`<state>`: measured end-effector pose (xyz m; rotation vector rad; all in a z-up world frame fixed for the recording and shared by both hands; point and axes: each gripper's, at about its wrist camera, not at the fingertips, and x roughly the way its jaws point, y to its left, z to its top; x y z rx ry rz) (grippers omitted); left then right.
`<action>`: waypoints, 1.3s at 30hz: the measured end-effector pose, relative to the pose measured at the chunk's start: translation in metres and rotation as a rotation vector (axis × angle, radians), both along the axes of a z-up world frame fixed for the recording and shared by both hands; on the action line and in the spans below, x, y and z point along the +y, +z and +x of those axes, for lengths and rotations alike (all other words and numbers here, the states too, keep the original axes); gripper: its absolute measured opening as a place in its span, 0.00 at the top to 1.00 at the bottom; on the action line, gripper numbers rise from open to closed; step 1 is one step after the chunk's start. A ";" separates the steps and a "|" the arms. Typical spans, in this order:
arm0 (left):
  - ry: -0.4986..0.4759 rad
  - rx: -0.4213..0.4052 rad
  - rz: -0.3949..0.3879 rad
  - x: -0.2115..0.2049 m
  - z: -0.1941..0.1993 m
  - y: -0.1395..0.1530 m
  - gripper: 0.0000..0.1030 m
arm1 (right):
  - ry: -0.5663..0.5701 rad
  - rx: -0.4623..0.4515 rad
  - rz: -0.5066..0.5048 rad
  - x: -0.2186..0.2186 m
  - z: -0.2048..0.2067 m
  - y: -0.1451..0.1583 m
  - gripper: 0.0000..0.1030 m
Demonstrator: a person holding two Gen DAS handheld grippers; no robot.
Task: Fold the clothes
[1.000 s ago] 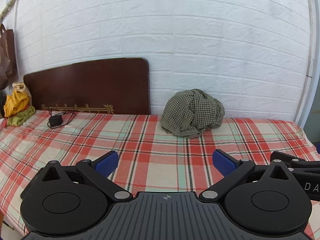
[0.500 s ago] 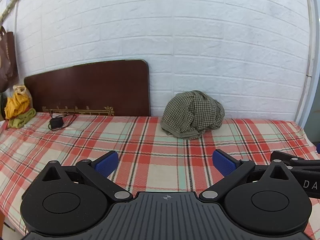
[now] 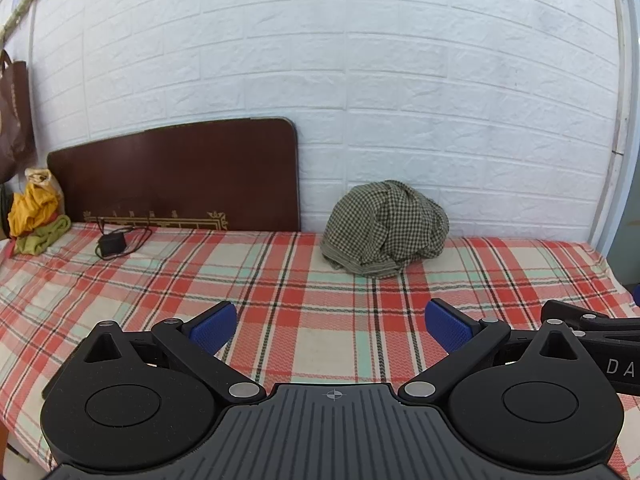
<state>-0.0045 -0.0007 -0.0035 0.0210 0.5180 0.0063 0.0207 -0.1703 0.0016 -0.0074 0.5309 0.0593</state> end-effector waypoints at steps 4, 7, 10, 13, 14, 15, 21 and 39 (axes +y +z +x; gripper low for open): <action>-0.001 0.002 0.000 0.000 0.000 0.001 0.00 | 0.001 0.001 -0.001 0.000 0.001 0.000 0.00; -0.001 0.003 0.000 0.000 0.000 0.001 0.00 | 0.001 0.001 -0.002 0.000 0.000 0.000 0.00; -0.003 0.003 0.000 0.000 -0.001 0.001 0.00 | 0.001 0.001 -0.003 0.001 0.001 0.002 0.00; -0.004 0.005 0.000 0.000 -0.001 0.001 0.00 | 0.001 0.002 -0.004 0.001 0.001 0.002 0.00; -0.004 0.006 0.000 0.000 -0.001 0.001 0.00 | 0.001 0.002 -0.004 0.001 0.001 0.002 0.00; -0.004 0.007 0.000 0.000 0.000 0.001 0.00 | 0.001 0.002 -0.005 0.002 0.002 0.002 0.00; -0.004 0.009 0.000 0.000 0.000 0.001 0.00 | 0.003 0.003 -0.006 0.002 0.003 0.002 0.00; -0.007 0.020 0.003 -0.002 0.001 -0.002 0.00 | 0.004 0.014 -0.009 0.005 0.008 0.001 0.00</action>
